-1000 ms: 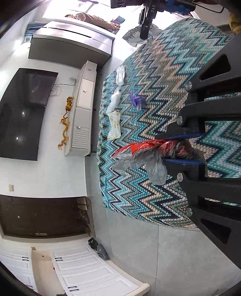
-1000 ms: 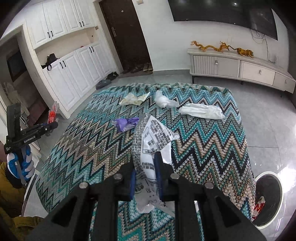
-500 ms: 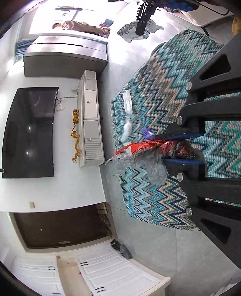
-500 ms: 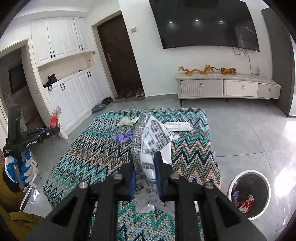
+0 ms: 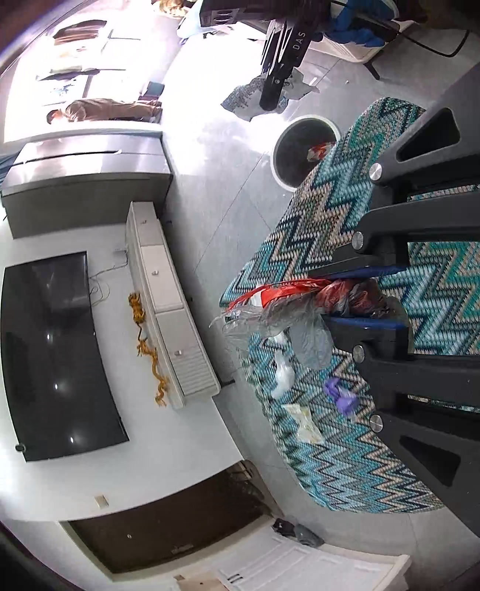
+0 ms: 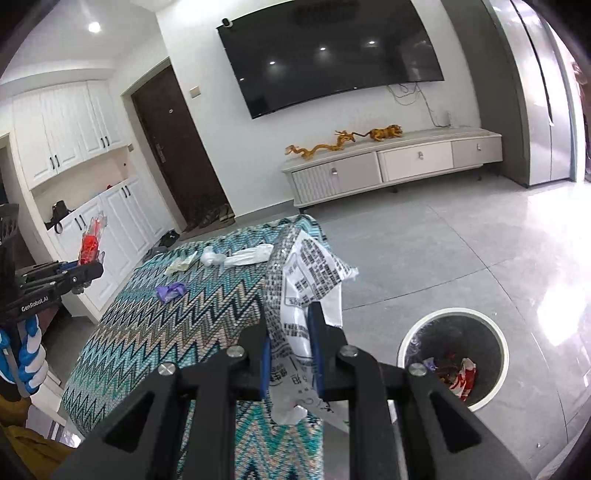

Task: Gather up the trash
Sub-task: 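Lift both bags and carry them to the bin, then open both tools over the bin to drop the bags, then move both tools back toward the blanket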

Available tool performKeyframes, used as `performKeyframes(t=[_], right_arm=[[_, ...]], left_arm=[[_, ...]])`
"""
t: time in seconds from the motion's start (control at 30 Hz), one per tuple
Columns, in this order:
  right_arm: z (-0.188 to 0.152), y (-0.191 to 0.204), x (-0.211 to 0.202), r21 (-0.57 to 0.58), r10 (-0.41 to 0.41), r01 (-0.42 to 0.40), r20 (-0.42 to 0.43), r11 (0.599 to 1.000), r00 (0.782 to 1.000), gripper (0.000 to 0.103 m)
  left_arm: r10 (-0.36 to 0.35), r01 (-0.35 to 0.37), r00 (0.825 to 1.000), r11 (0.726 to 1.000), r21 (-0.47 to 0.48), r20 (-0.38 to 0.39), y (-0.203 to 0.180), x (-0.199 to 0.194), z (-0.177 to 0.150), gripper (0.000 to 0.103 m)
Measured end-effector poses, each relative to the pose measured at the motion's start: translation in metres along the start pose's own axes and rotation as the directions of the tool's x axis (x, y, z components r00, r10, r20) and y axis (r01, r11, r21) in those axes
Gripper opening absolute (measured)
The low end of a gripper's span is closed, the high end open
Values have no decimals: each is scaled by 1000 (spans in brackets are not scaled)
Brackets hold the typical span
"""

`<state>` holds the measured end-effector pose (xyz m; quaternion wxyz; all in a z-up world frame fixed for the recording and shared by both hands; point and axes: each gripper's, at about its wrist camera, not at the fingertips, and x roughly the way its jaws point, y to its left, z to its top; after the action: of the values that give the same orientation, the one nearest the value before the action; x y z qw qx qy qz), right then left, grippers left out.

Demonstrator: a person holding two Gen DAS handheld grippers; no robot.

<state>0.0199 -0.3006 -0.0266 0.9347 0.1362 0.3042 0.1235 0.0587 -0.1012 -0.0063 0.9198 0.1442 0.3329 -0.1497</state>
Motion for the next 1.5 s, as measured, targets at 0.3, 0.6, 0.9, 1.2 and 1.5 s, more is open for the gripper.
performKeyframes(t=[0.3,0.6,0.9,1.2,1.5], right_arm=[[-14,-79,13,133,-50,53,-21,990,999,17],[-32,-159,39,272,-88,99,-54,957,995,17],[-45,-221,91,377,-136,174,-126,910,983,17],[-68,-264,141,411,-180,264,-232,873,956,23],[-80,-276,150,417,-220,327,-285,848,933,43]], left_arm=[[-110,119,989,989,86,-99,-85,81,38,17],[-233,256,948,963,84,-218,-158,169,59,17],[-366,378,875,925,-25,-316,-208,256,81,17],[-456,458,810,885,-88,-368,-244,306,80,52],[-442,438,846,895,-83,-299,-225,289,89,65]])
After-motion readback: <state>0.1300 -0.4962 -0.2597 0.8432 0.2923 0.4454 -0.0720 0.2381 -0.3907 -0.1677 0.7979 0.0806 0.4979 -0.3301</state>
